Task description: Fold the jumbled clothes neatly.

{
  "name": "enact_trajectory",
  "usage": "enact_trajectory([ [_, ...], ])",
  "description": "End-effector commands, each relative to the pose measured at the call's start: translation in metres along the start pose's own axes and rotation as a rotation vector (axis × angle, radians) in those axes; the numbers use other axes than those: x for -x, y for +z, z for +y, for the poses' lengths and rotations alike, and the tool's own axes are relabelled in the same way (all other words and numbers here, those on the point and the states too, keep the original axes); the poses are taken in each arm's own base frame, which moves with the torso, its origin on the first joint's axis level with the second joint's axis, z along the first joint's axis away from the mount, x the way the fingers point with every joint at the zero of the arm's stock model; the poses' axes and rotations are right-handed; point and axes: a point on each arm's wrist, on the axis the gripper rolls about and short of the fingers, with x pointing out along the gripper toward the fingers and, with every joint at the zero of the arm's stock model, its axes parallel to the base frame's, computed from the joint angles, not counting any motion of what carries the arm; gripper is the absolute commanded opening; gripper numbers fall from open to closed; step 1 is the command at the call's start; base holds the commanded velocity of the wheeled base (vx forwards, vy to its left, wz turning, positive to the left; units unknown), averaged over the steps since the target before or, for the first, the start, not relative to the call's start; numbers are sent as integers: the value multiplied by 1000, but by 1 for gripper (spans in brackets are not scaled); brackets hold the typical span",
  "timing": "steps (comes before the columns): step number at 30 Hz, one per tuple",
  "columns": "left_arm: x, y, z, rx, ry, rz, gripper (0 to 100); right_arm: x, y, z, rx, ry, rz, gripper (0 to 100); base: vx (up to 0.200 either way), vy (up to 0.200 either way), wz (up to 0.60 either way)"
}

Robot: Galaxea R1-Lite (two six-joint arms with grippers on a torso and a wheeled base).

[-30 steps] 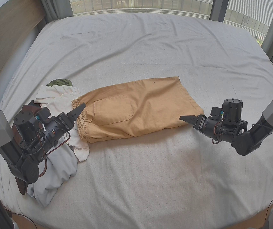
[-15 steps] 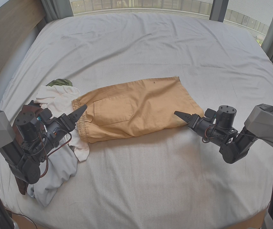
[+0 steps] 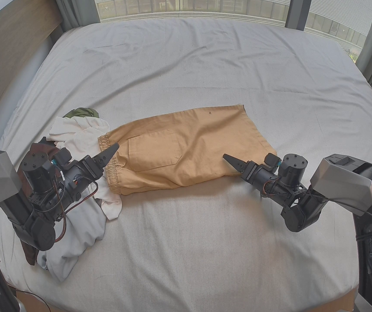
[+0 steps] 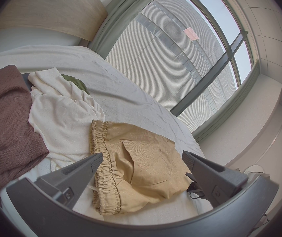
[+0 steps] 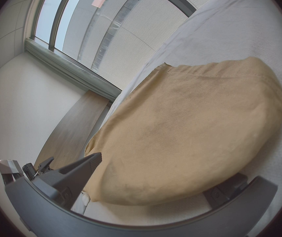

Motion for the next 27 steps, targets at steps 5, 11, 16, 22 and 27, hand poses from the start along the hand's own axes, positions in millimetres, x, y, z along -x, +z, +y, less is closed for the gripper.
enact_trajectory([
  [5, -1, -2, 1, 2, 4, 4, 100, -7, -11, -8, -7, -6, 15, 100, 0, 0, 0],
  [11, -1, -3, 2, 2, 4, 7, 100, -6, -11, -8, 0, -8, 16, 0, 0, 0, 0],
  [16, -1, -3, 2, 2, 6, 7, 100, -7, -12, -6, 26, -19, 5, 0, 0, 0, 0],
  [22, -2, -5, 4, 4, 11, 12, 100, 0, -10, 9, 88, -11, 21, 0, 0, 0, 0],
  [27, -2, -4, 5, 4, 13, 9, 100, 16, -7, 20, 168, -32, 33, 0, 0, 0, 0],
])
